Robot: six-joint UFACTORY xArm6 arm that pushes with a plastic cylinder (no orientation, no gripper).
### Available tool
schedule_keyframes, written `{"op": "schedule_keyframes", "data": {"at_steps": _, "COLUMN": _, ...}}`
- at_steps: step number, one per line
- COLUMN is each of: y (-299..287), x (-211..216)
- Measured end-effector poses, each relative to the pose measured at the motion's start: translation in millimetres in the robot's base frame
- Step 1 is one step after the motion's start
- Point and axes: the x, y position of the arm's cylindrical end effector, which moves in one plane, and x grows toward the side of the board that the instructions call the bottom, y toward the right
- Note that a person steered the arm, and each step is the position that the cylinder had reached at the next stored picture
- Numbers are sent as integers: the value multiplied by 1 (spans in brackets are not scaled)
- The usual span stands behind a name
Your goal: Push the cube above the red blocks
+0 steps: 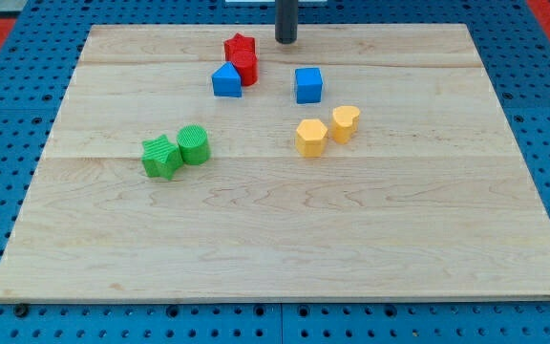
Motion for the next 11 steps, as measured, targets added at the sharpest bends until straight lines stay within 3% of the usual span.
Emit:
{"op": "schedule_keyframes", "data": {"at_steps": 1, "y": -79, "x": 9}}
{"op": "schedule_keyframes", "data": {"at_steps": 2, "y": -133, "x": 69}}
{"op": "schedule_keyframes", "data": {"at_steps": 3, "y": -122, "x": 107}}
{"op": "schedule_keyframes", "data": {"at_steps": 7, "y": -48, "x": 181}}
{"op": "schedule_keyframes", "data": {"at_steps": 8, "y": 46, "x": 182}}
{"op": "schedule_keyframes", "data": {"at_steps": 10, "y": 26, "x": 108}}
{"op": "schedule_keyframes", "data": {"at_steps": 11, "y": 50, "x": 92}}
